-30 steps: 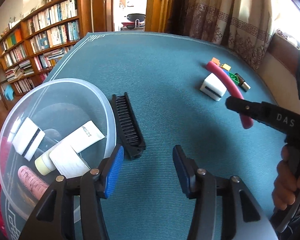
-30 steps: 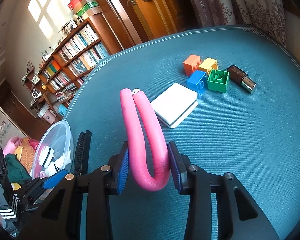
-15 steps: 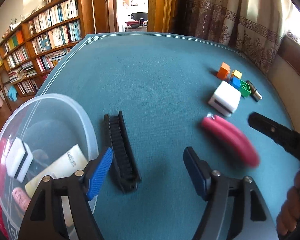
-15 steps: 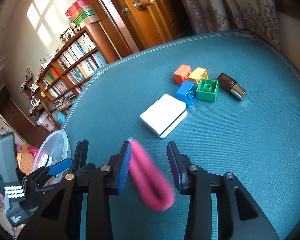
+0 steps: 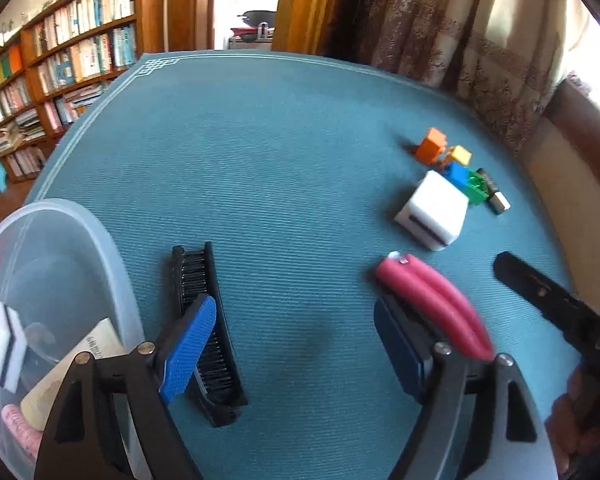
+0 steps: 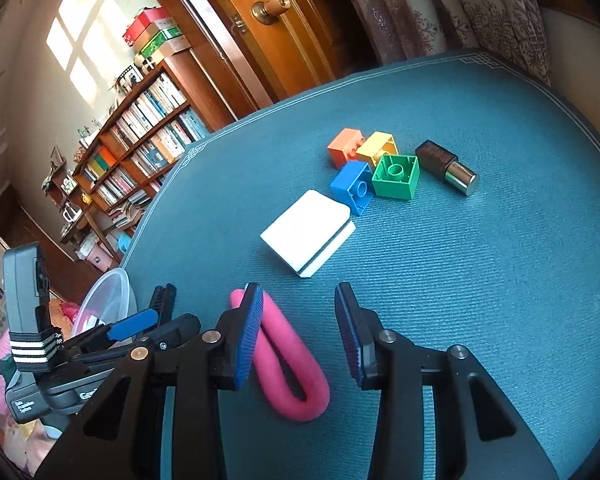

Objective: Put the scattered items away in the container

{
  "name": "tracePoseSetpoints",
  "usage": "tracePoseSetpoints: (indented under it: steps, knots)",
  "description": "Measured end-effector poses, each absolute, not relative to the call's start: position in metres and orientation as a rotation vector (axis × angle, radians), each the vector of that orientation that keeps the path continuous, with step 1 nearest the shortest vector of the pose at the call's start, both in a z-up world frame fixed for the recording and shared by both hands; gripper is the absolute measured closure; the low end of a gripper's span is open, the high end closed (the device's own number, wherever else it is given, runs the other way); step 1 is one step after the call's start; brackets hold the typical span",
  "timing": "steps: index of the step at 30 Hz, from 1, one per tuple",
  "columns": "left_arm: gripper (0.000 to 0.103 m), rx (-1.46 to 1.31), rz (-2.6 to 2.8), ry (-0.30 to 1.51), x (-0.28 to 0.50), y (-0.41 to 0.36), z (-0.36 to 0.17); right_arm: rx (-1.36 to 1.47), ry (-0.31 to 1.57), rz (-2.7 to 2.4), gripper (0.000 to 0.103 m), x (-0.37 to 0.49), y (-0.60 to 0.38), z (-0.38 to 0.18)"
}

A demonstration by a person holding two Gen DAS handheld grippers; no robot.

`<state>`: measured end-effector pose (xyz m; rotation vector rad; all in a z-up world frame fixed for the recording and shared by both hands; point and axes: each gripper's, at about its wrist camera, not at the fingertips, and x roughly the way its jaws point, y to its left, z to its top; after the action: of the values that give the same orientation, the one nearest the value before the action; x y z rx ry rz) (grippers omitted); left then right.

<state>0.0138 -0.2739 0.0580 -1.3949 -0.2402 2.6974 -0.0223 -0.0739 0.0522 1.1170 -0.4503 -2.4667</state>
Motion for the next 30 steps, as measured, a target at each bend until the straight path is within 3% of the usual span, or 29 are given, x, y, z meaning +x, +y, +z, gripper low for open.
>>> tracePoseSetpoints:
  steps: [7,15,26,30]
  knots:
    - [0.019,-1.408,2.462,-0.253,0.023,-0.241,0.050,1.124,-0.492,-2.460,0.062,-0.023,-0.066,0.051]
    - [0.018,-1.275,2.745,0.069,0.038,-0.233,0.075,1.136,-0.509,-2.463,0.062,-0.026,-0.061,0.049]
    - [0.017,-1.514,2.776,0.219,-0.024,-0.254,0.046,1.132,-0.519,-2.468,0.062,-0.025,-0.059,0.049]
    - [0.012,-1.562,2.745,0.114,-0.032,-0.269,0.041,1.132,-0.520,-2.474,0.062,-0.024,-0.057,0.048]
